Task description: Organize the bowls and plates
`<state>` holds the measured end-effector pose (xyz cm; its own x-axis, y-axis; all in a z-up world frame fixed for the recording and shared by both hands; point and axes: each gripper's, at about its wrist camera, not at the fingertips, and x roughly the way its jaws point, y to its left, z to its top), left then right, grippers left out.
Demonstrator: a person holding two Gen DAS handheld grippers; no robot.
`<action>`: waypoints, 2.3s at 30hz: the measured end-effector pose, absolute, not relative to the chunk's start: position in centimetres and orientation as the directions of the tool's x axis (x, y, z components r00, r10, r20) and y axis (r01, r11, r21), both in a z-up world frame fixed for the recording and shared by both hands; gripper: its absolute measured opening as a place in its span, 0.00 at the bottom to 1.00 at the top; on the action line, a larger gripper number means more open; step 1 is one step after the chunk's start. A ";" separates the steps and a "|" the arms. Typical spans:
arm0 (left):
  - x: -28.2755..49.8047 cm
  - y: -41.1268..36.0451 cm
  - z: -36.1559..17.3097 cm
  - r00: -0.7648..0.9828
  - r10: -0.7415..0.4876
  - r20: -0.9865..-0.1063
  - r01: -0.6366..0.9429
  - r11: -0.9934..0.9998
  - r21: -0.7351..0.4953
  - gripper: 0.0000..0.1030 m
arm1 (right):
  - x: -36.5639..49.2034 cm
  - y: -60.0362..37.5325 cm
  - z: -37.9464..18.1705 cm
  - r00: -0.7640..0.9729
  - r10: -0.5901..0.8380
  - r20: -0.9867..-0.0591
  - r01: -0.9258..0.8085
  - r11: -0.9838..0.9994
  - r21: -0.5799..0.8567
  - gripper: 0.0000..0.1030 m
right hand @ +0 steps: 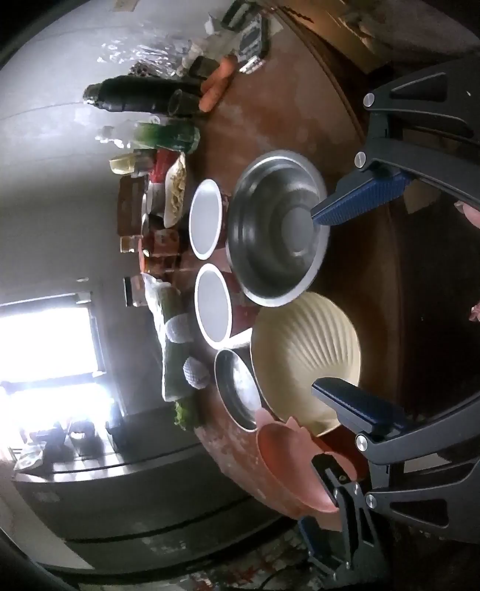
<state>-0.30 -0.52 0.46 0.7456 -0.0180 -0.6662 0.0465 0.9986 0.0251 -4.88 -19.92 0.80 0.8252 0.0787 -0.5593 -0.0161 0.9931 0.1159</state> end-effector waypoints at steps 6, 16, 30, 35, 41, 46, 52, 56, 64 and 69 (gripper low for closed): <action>-0.4 -0.7 0.4 0.744 -0.025 -0.668 0.055 0.998 0.023 0.98 | -4.9 -20.3 0.8 0.824 0.081 -0.560 -0.017 0.993 0.118 0.83; -0.6 -0.9 0.4 0.742 -0.027 -0.670 0.058 0.998 0.024 0.98 | -4.7 -20.2 0.6 0.817 0.071 -0.572 -0.012 0.994 0.106 0.83; -0.6 -0.8 0.3 0.741 -0.025 -0.672 0.059 0.998 0.027 0.98 | -4.7 -20.3 0.4 0.815 0.063 -0.575 -0.008 0.995 0.098 0.83; -0.5 -0.8 0.3 0.741 -0.028 -0.671 0.063 0.998 0.028 0.98 | -4.8 -20.4 0.5 0.816 0.062 -0.575 -0.006 0.995 0.099 0.83; -0.5 -0.8 0.3 0.744 -0.024 -0.668 0.059 0.998 0.030 0.98 | -4.8 -20.4 0.5 0.817 0.060 -0.574 -0.005 0.995 0.097 0.83; -0.6 -0.8 0.4 0.748 -0.022 -0.664 0.056 0.998 0.029 0.98 | -4.8 -20.4 0.5 0.818 0.059 -0.572 -0.006 0.996 0.094 0.83; -0.5 -0.7 0.4 0.750 -0.029 -0.661 0.059 0.998 0.024 0.98 | -4.7 -20.4 0.4 0.816 0.055 -0.576 -0.005 0.996 0.089 0.83; -0.4 -0.4 0.3 0.748 -0.029 -0.663 0.053 0.998 0.016 0.98 | -4.6 -20.0 0.4 0.815 0.052 -0.578 -0.005 0.997 0.082 0.83; 0.1 1.9 0.4 0.751 -0.013 -0.660 0.011 1.000 -0.008 0.98 | -4.0 -19.0 0.3 0.814 0.059 -0.577 -0.026 0.997 0.066 0.83; 0.5 4.1 0.3 0.747 0.002 -0.665 -0.027 0.999 -0.027 0.98 | -3.1 -18.3 0.5 0.813 0.084 -0.576 -0.052 0.996 0.072 0.83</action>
<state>0.47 4.09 0.29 0.7466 0.0022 -0.6653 -0.0270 0.9993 -0.0270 -3.08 -18.31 0.47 0.8131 0.0843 -0.5759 -0.0525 0.9960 0.0718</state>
